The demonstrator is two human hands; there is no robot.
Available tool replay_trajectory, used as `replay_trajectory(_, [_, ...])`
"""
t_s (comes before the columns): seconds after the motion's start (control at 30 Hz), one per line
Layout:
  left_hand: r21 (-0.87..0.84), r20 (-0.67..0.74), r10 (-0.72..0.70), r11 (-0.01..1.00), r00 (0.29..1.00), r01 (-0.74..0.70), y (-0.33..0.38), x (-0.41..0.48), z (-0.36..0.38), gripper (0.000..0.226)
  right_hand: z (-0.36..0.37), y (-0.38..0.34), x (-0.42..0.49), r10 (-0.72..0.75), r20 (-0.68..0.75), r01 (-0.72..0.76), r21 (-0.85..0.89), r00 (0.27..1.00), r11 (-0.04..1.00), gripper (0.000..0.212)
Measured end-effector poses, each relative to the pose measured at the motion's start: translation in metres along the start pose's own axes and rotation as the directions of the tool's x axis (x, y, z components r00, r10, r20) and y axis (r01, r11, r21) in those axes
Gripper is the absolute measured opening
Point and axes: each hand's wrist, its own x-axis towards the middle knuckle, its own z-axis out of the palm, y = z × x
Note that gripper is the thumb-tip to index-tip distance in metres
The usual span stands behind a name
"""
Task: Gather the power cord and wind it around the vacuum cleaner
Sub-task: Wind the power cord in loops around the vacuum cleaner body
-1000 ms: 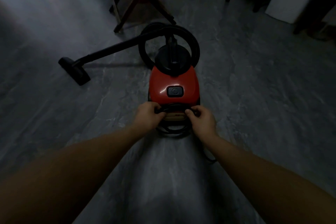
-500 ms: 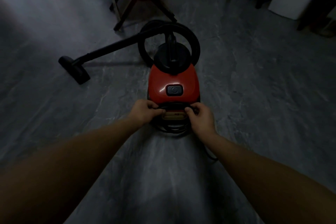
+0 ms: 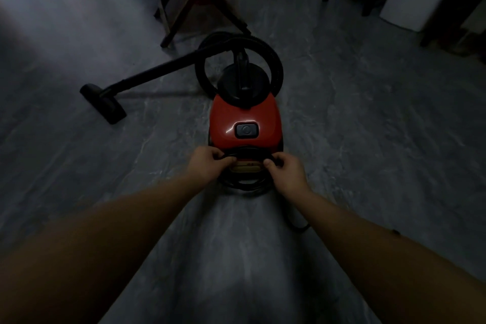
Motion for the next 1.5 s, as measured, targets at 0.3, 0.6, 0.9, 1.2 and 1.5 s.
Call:
replay_trajectory(0.3, [0.098, -0.019, 0.044, 0.994, 0.999, -0.042, 0.0, -0.001, -0.001, 0.031, -0.004, -0.002, -0.004, -0.032, 0.028, 0.034, -0.076, 0.999, 0.997, 0.015])
replay_trajectory(0.6, [0.148, -0.028, 0.075, 0.987, 0.997, -0.07, 0.001, -0.002, -0.003, 0.041, -0.002, -0.002, -0.005, -0.033, 0.009, 0.033, -0.088, 0.999, 0.996, 0.016])
replay_trajectory(0.9, [0.227, -0.024, 0.133, 0.966, 0.991, -0.124, 0.0, -0.006, 0.001, 0.016, -0.001, 0.0, -0.005, -0.01, 0.011, 0.011, -0.094, 1.0, 0.995, 0.013])
replay_trajectory(1.2, [0.321, -0.043, 0.17, 0.936, 0.984, -0.148, 0.006, -0.009, 0.001, 0.022, -0.022, -0.003, 0.02, 0.074, 0.209, -0.075, -0.001, 0.975, 0.997, 0.015])
replay_trajectory(1.5, [0.324, -0.073, 0.132, 0.941, 0.989, -0.101, 0.005, -0.003, 0.003, 0.029, -0.003, 0.005, 0.0, 0.0, -0.097, -0.001, -0.003, 0.995, 1.0, 0.013])
